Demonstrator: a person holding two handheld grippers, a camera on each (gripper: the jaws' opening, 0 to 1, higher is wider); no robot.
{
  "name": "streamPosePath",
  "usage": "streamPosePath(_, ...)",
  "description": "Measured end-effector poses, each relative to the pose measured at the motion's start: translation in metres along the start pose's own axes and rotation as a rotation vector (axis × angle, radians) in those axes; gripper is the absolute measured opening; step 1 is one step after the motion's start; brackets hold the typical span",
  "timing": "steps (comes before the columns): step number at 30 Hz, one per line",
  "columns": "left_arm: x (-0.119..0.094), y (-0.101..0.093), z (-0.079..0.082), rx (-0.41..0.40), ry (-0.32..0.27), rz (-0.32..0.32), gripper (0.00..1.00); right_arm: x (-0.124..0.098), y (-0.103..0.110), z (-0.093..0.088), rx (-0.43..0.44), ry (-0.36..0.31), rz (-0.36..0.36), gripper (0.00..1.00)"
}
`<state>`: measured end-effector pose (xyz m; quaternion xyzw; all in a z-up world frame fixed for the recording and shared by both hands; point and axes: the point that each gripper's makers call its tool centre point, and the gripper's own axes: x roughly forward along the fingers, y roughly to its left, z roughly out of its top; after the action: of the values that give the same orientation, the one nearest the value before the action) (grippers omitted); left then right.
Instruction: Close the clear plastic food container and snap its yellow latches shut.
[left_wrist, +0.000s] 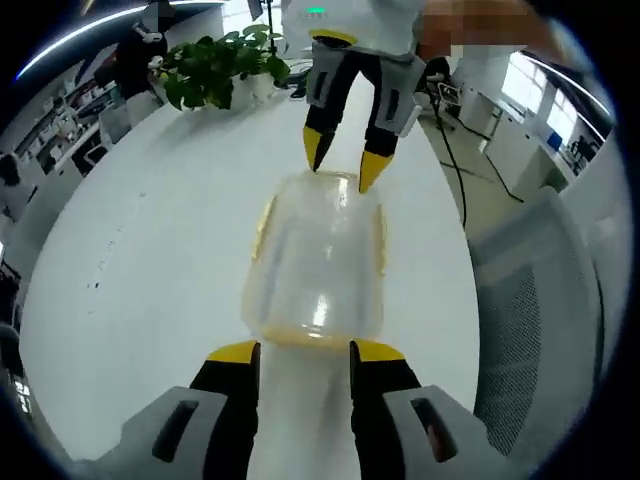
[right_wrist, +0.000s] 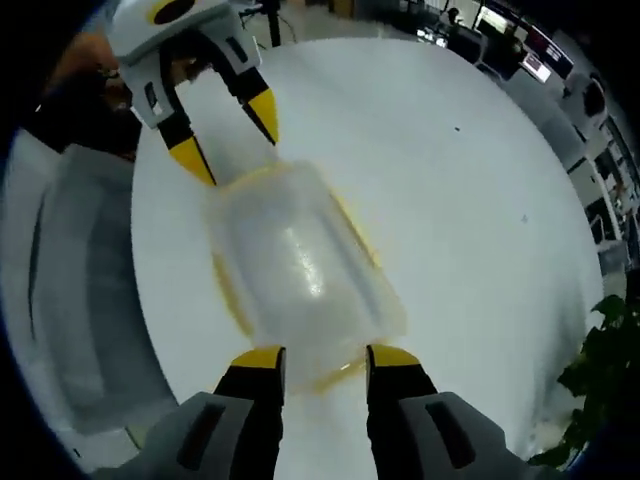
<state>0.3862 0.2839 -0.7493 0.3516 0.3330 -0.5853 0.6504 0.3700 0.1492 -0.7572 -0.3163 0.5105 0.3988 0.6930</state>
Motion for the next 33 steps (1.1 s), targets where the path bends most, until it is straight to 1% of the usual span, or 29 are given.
streamPosePath(1, 0.001, -0.002, -0.001, 0.016, 0.009, -0.010, 0.34, 0.000, 0.001, -0.001, -0.012, 0.005, 0.005, 0.29)
streamPosePath(3, 0.001, -0.002, -0.002, 0.023, 0.015, -0.011, 0.34, 0.001, 0.001, -0.001, -0.025, 0.012, 0.011, 0.29)
streamPosePath(8, 0.001, -0.002, 0.000, 0.028, 0.012, -0.016, 0.34, 0.001, 0.003, -0.001, -0.054, 0.011, 0.022, 0.29)
streamPosePath(10, 0.001, -0.002, 0.000, 0.032, 0.011, -0.019, 0.34, 0.001, 0.003, 0.003, -0.045, -0.012, 0.030, 0.29)
streamPosePath(14, 0.003, -0.001, -0.001, 0.045, 0.018, -0.015, 0.33, 0.000, 0.003, 0.010, -0.061, -0.028, 0.033, 0.29)
streamPosePath(17, 0.004, -0.003, 0.002, 0.041, 0.010, -0.023, 0.33, 0.001, 0.004, 0.015, -0.076, -0.041, 0.035, 0.29)
streamPosePath(20, 0.005, -0.005, 0.007, 0.050, 0.005, -0.027, 0.33, 0.003, 0.006, 0.019, -0.105, -0.042, 0.043, 0.29)
streamPosePath(23, 0.007, -0.007, 0.013, 0.048, -0.010, -0.030, 0.33, 0.004, 0.008, 0.024, -0.116, -0.057, 0.054, 0.29)
streamPosePath(27, 0.010, -0.008, 0.024, 0.034, -0.036, -0.039, 0.33, 0.006, 0.011, 0.028, -0.127, -0.059, 0.071, 0.29)
streamPosePath(33, 0.016, -0.013, 0.037, 0.028, -0.051, -0.054, 0.33, 0.008, 0.015, 0.036, -0.142, -0.069, 0.086, 0.28)
